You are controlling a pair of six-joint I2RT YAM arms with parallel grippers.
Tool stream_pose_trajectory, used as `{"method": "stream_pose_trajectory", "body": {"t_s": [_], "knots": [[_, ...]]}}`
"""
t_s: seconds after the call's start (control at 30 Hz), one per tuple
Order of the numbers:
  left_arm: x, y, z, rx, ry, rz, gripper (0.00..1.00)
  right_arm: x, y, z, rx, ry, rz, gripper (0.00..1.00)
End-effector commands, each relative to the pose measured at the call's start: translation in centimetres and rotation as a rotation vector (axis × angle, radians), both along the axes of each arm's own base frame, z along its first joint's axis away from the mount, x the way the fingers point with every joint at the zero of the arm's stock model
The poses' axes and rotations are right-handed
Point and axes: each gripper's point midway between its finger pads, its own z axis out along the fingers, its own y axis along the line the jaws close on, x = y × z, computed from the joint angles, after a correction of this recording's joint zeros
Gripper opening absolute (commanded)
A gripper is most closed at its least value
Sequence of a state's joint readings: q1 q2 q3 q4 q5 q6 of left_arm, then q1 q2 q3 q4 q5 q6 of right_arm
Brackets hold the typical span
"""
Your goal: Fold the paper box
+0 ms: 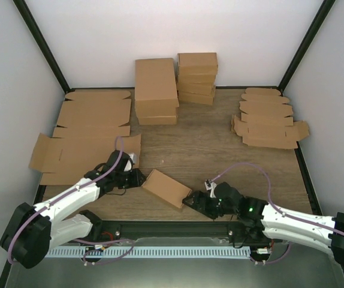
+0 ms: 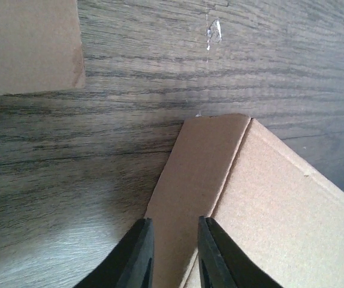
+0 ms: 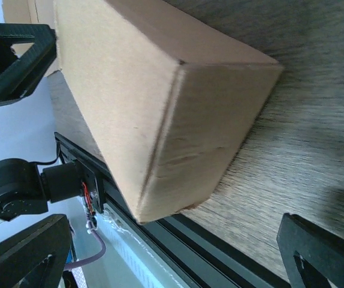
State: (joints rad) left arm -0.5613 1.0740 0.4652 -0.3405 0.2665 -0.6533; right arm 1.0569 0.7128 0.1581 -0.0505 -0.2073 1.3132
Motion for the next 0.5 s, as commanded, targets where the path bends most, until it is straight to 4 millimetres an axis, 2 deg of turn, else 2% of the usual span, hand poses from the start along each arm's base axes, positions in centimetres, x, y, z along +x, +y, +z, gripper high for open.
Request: {"method": "stream_pose_trajectory", "body": {"t_s": [0.0,0.23,0.47], "knots": [[0.2,0.2,-0.4,0.003,-0.015,0.006,0.21,0.4,0.5,1.0,0.088,0.001,-0.034,0.98],[0.0,1.3,-1.2,0.054,0.005,0.052,0.04,0.4,0.6,1.1,0.094,-0.006,-0.028,0.98],[0.0,2.0,-1.8,0.086,0.017,0.083,0.04,0.7,1.5,1.3,0.076,-0.012,-0.006,0.98]]}}
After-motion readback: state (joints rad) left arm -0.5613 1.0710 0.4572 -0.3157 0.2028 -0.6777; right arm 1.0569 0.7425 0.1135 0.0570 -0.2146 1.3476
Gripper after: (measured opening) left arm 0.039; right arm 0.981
